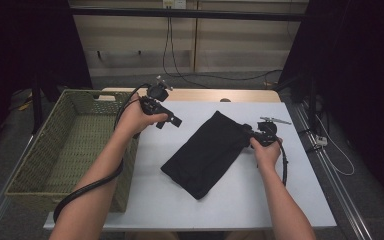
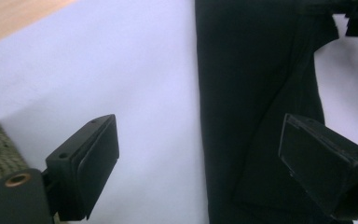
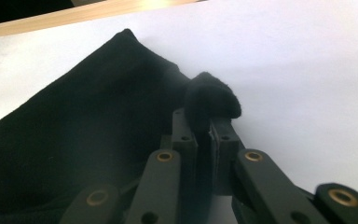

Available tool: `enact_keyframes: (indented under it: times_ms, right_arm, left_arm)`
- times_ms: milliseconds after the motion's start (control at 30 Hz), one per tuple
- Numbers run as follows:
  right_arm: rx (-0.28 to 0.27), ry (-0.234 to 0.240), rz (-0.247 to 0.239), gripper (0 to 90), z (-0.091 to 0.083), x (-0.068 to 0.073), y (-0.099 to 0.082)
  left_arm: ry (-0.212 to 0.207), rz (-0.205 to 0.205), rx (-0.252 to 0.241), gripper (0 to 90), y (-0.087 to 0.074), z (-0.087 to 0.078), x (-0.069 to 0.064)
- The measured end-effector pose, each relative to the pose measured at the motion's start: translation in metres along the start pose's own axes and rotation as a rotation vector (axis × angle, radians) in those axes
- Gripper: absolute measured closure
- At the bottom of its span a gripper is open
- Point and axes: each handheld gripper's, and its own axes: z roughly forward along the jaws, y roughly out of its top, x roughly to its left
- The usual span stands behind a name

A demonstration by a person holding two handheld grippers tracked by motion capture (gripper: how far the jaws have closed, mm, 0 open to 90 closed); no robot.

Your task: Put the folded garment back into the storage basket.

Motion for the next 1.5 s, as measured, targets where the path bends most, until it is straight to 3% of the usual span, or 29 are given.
enact_keyframes:
  times_ms: [200, 667, 767, 867, 967, 1033, 1167, 1267, 1367, 1500]
  right_arm:
    - [-0.004, -0.021, 0.014, 84.3, -0.008, -0.015, -0.003]
    - [-0.002, -0.027, 0.039, 83.1, -0.018, -0.034, -0.009]
    - [0.0, -0.05, 0.034, 69.3, -0.018, -0.035, -0.01]
    - [-0.005, -0.084, -0.008, 57.0, -0.021, -0.035, -0.006]
    - [-0.005, -0.093, -0.012, 54.2, -0.027, -0.039, 0.0]
    - [-0.013, -0.097, -0.023, 58.4, -0.03, -0.043, 0.003]
    - [0.005, -0.09, -0.044, 75.8, -0.034, -0.048, 0.005]
    - [0.031, -0.089, -0.071, 82.3, -0.031, -0.049, 0.003]
    - [0.031, -0.102, -0.08, 79.3, -0.03, -0.048, 0.002]
    - [0.013, -0.116, -0.081, 67.1, -0.033, -0.046, 0.004]
  left_arm:
    - [-0.014, -0.004, -0.019, 11.2, -0.005, 0.008, -0.003]
    - [-0.056, 0.009, -0.05, 10.2, -0.017, 0.021, -0.023]
    - [-0.066, 0.014, -0.051, 10.1, -0.02, 0.026, -0.026]
    - [-0.07, 0.011, -0.047, 10.0, -0.023, 0.032, -0.03]
    - [-0.073, 0.026, -0.041, 10.0, -0.026, 0.038, -0.032]
    - [-0.072, 0.026, -0.044, 10.0, -0.029, 0.042, -0.034]
    - [-0.072, 0.035, -0.036, 10.1, -0.034, 0.05, -0.036]
    - [-0.078, 0.035, -0.032, 10.5, -0.04, 0.057, -0.038]
    - [-0.083, 0.045, -0.026, 11.0, -0.045, 0.062, -0.039]
    - [-0.091, 0.041, -0.034, 12.3, -0.052, 0.068, -0.041]
